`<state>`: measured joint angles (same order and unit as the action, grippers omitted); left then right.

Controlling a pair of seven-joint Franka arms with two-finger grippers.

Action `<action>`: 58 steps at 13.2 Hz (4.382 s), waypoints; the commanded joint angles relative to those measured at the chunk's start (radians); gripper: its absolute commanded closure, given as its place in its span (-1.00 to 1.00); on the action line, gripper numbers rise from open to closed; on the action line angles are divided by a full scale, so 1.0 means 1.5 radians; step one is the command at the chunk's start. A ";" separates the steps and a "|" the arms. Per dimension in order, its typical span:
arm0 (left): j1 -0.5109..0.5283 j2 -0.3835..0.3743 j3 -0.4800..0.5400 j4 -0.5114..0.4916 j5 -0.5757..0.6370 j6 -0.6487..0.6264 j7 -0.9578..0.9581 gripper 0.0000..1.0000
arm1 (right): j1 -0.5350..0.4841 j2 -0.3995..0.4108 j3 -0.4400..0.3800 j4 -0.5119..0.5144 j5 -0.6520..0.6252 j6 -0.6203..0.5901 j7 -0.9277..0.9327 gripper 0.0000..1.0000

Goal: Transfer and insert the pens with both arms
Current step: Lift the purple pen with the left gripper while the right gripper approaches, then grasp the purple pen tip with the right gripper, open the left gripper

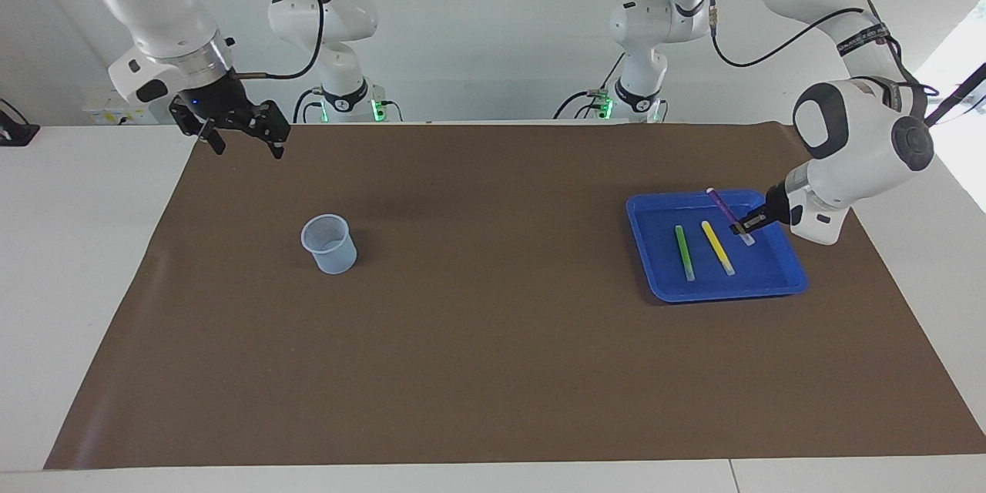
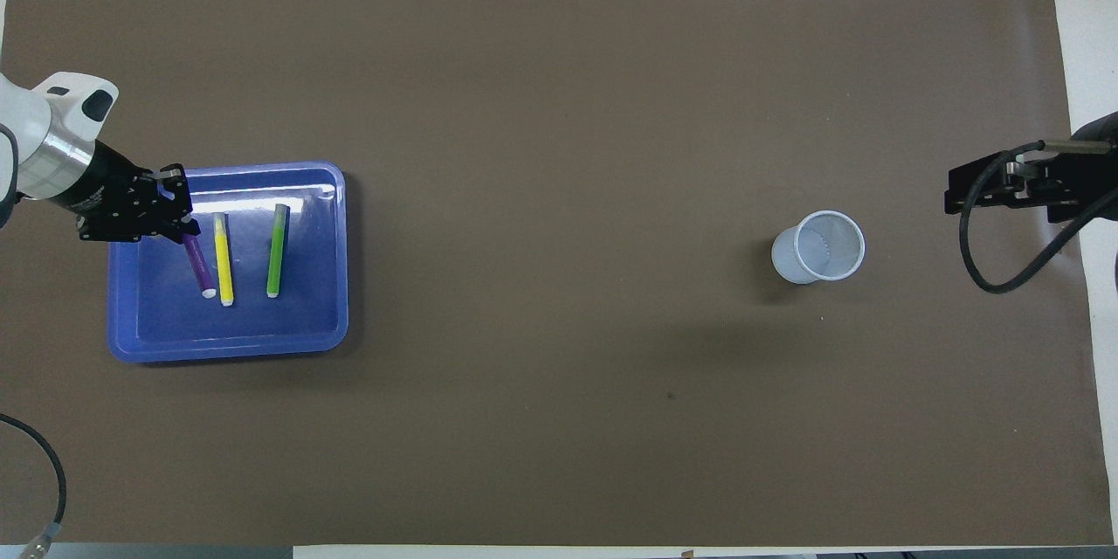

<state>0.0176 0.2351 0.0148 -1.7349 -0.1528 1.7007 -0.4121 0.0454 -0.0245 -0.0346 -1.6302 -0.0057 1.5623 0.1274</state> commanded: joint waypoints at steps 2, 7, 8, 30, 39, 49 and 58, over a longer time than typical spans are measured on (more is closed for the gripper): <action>-0.043 -0.038 0.005 0.005 -0.097 -0.045 -0.224 1.00 | -0.011 -0.009 0.006 -0.006 0.014 -0.010 -0.013 -1.00; -0.046 -0.106 -0.004 -0.013 -0.275 -0.042 -0.469 1.00 | -0.003 -0.009 0.008 0.001 0.017 -0.011 -0.007 -1.00; -0.046 -0.115 -0.007 -0.018 -0.312 -0.037 -0.527 1.00 | 0.001 -0.009 0.014 0.002 0.032 -0.007 -0.001 -1.00; -0.293 -0.291 -0.016 -0.307 -0.664 0.283 -0.692 1.00 | 0.076 0.018 0.214 -0.034 0.379 0.237 0.376 -1.00; -0.293 -0.292 -0.016 -0.312 -0.672 0.292 -0.692 1.00 | 0.132 -0.001 0.213 -0.087 0.337 0.286 0.332 -0.85; -0.293 -0.292 -0.016 -0.312 -0.677 0.301 -0.692 1.00 | 0.130 -0.001 0.213 -0.094 0.331 0.321 0.315 1.00; -0.293 -0.291 -0.016 -0.311 -0.680 0.308 -0.692 -1.00 | 0.123 0.003 0.211 -0.087 0.329 0.317 0.315 1.00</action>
<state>-0.4053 -0.1690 -0.0221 -2.1723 -1.1565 2.1357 -1.4439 0.2465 -0.0072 0.2827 -1.7441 0.5044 2.0409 0.6017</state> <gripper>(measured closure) 0.753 0.815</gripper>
